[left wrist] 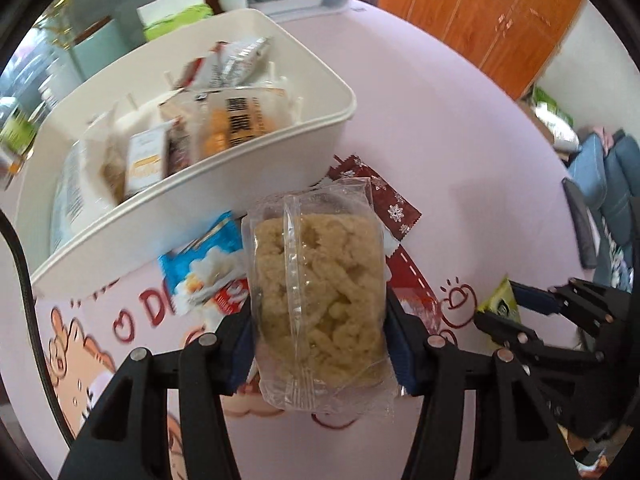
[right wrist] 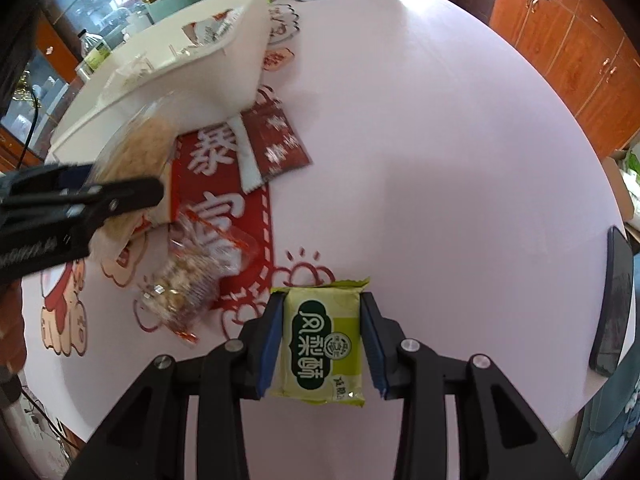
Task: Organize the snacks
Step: 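Carry both packs over the white tray and open both grippers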
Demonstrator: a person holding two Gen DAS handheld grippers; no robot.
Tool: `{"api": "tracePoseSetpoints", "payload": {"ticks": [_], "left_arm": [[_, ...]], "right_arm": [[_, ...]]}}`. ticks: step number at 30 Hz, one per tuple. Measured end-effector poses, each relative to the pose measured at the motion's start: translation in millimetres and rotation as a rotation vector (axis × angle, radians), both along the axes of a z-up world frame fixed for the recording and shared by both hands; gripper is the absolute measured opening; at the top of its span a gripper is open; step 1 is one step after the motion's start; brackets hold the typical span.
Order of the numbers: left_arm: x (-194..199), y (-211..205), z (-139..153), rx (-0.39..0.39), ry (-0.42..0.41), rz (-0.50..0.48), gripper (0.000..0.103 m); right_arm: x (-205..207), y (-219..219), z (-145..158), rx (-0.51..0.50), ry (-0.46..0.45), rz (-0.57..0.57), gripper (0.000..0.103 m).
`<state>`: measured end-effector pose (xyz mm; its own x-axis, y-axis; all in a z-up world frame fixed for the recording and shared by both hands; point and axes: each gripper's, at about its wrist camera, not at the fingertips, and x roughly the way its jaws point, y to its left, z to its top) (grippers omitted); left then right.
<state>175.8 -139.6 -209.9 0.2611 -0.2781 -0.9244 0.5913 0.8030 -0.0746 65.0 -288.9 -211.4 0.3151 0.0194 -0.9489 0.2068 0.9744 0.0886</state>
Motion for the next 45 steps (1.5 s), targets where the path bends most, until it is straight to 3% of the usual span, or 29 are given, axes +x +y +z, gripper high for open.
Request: {"api": "tracePoseSetpoints", "payload": {"ticks": [5, 10, 18, 23, 30, 38, 45], "left_arm": [[-8, 34, 31, -0.072, -0.007, 0.072, 0.055], [-11, 62, 67, -0.114, -0.068, 0.132, 0.055], [27, 89, 132, -0.103, -0.227, 0.213, 0.055], [53, 93, 180, -0.116, -0.348, 0.255, 0.055], [89, 91, 229, -0.146, -0.432, 0.28, 0.055], [109, 83, 239, -0.143, -0.446, 0.311, 0.055], [130, 79, 220, -0.106, -0.441, 0.339, 0.055]], "right_arm": [[11, 6, 21, 0.027, -0.04, 0.032, 0.038], [29, 19, 53, 0.03, -0.098, 0.092, 0.038], [78, 43, 121, -0.003, -0.233, 0.191, 0.038], [114, 46, 171, 0.001, -0.329, 0.19, 0.038], [161, 52, 226, 0.032, -0.418, 0.186, 0.038], [190, 63, 250, 0.066, -0.443, 0.194, 0.038], [212, 69, 238, 0.051, -0.416, 0.2, 0.038]]}}
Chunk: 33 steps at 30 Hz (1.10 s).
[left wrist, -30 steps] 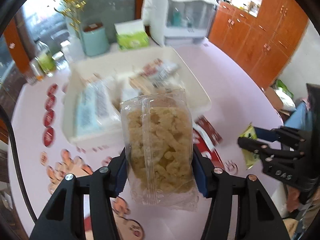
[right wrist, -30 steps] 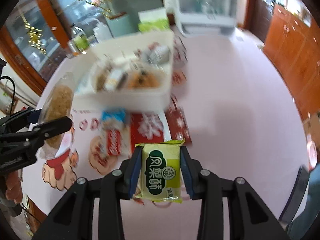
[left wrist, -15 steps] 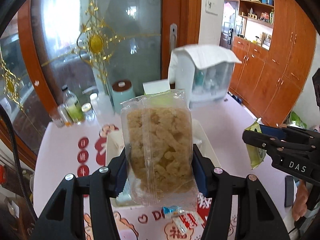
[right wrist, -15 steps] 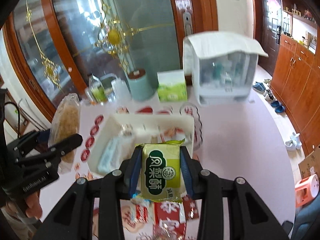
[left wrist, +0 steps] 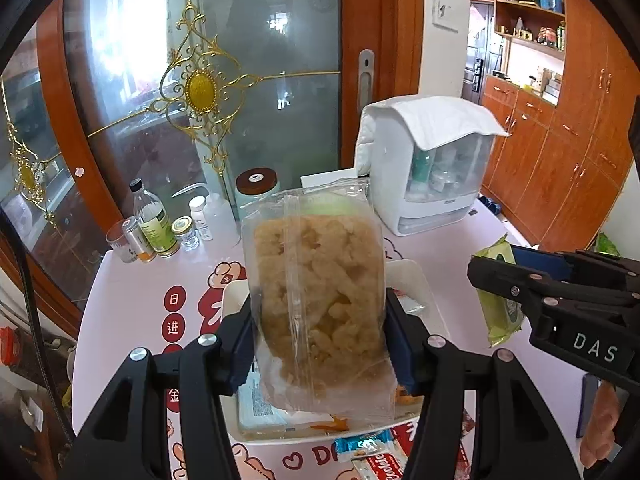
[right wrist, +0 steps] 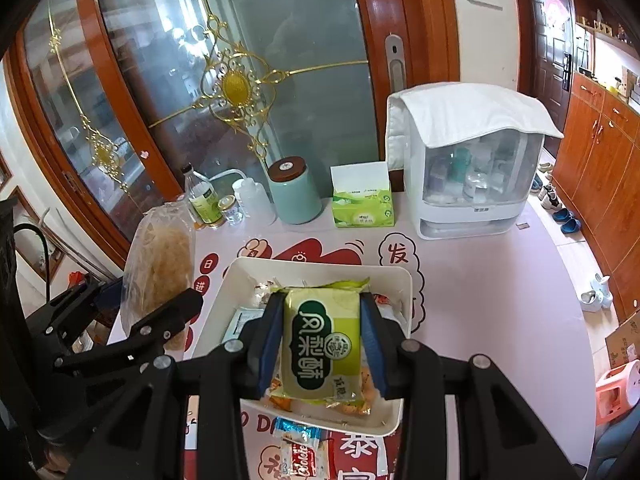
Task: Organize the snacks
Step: 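Carry both packs over the white tray and open both grippers, then move both grippers back toward the remaining snacks on the tablecloth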
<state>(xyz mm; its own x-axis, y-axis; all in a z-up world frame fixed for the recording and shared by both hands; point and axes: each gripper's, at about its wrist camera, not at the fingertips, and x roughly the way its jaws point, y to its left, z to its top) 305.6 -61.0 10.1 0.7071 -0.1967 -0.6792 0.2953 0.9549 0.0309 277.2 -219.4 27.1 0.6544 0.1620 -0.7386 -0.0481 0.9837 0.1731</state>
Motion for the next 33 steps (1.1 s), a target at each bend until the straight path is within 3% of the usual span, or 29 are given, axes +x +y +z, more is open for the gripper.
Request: {"api": "tracePoseSetpoints", "payload": {"ticks": [6, 8, 9, 10, 11, 15, 33], "left_arm": [[19, 3, -13, 0.016, 0.016, 0.043, 0.056], [27, 5, -18, 0.023, 0.03, 0.067, 0.067], [30, 5, -19, 0.017, 0.032, 0.08, 0.082], [31, 6, -19, 0.012, 0.025, 0.091, 0.09], [32, 8, -18, 0.006, 0.014, 0.104, 0.092], [36, 13, -17, -0.017, 0.018, 0.117, 0.093], [17, 23, -22, -0.039, 0.047, 0.103, 0.093]], "right_arm": [[16, 6, -15, -0.039, 0.031, 0.001, 0.038], [22, 7, -20, -0.041, 0.042, 0.006, 0.039], [24, 7, -22, -0.042, 0.049, 0.011, 0.039], [27, 8, -25, -0.036, 0.064, 0.019, 0.039], [29, 8, -28, -0.031, 0.072, 0.023, 0.041], [31, 6, -33, -0.021, 0.086, 0.012, 0.047], [9, 14, -31, -0.019, 0.074, 0.058, 0.047]]}}
